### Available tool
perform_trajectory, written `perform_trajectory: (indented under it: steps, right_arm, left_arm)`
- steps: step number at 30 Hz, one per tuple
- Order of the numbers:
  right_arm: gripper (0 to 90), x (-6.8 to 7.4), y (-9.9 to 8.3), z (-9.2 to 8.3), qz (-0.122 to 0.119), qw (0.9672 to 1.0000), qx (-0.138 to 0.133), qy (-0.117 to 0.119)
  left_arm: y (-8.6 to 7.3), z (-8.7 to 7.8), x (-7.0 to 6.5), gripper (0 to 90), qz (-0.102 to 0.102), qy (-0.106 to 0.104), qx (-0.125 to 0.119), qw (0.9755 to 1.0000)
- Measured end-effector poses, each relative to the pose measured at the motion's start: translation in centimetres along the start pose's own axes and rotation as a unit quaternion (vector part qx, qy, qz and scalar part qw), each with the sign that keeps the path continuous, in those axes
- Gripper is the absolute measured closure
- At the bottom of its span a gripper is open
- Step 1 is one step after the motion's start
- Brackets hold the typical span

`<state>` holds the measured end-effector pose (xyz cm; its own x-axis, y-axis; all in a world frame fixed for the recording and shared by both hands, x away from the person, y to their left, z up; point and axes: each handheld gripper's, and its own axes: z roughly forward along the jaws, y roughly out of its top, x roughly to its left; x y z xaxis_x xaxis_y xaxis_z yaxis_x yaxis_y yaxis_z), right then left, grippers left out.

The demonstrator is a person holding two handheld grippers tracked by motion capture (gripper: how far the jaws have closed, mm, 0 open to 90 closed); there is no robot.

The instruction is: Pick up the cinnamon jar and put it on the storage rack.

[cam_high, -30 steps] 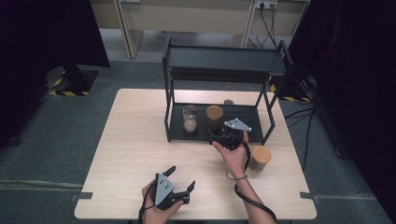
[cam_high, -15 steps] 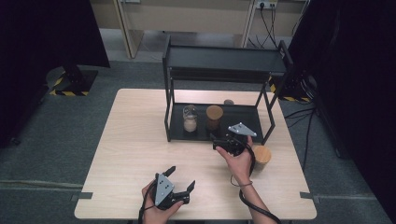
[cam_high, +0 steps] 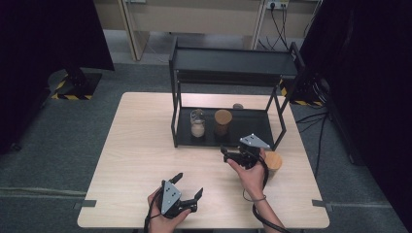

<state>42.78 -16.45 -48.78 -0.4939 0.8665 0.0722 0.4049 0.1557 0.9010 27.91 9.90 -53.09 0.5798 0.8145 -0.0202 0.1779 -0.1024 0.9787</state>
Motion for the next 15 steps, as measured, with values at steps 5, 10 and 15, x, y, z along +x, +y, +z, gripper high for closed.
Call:
perform_trajectory:
  steps: [5,10,15]
  right_arm:
    - [2.9,0.0,-0.4,-0.6,-0.002,1.0,-0.001,0.001]
    - [2.9,0.1,-0.8,-1.0,-0.004,1.0,-0.003,0.002]
    - [2.9,0.0,-1.3,-1.5,-0.006,1.0,-0.004,0.003]
  left_arm:
    - [0.0,0.0,0.0,12.0,0.0,0.0,0.0,1.0]
    - [0.0,0.0,0.0,12.0,-0.001,0.001,0.0,1.0]
    - [0.0,0.0,0.0,12.0,0.0,0.0,-0.001,1.0]
